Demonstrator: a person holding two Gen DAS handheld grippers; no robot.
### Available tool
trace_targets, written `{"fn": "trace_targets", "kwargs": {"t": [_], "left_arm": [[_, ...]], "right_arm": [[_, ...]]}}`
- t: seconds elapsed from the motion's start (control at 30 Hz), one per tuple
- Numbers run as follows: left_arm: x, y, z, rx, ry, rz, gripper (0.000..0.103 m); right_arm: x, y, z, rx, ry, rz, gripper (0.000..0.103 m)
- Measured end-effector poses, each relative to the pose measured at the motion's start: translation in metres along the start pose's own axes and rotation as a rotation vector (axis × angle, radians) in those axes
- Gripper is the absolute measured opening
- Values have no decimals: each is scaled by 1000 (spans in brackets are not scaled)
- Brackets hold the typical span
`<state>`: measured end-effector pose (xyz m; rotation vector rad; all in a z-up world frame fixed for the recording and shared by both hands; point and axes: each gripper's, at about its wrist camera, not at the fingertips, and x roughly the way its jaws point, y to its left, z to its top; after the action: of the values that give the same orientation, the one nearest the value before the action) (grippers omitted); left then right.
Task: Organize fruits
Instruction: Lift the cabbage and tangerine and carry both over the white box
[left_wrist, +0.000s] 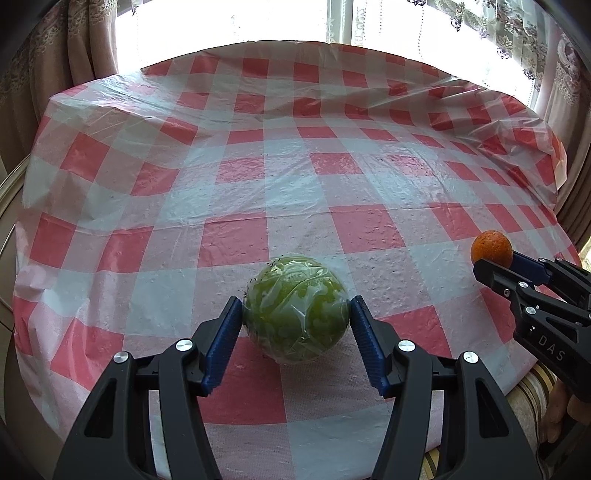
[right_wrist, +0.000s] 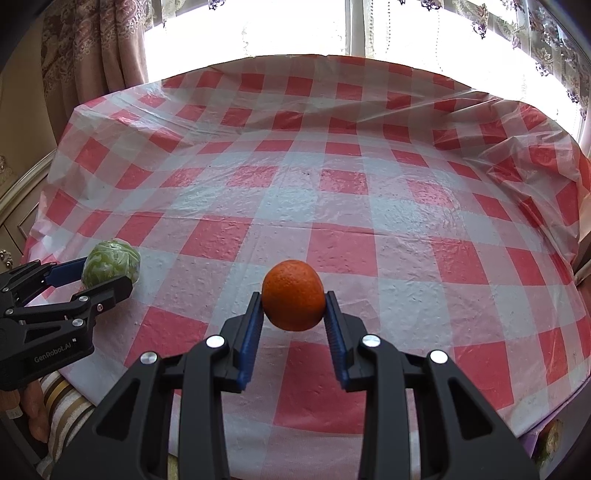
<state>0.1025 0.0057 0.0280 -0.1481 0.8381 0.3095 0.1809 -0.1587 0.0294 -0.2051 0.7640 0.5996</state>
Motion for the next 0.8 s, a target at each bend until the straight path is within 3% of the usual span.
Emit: {"fn": "trace_targets", "kwargs": {"t": [0.8], "left_arm": [[-9, -2, 2, 7, -28, 0, 58]], "right_arm": [[-28, -13, -3, 16, -25, -14, 34]]}}
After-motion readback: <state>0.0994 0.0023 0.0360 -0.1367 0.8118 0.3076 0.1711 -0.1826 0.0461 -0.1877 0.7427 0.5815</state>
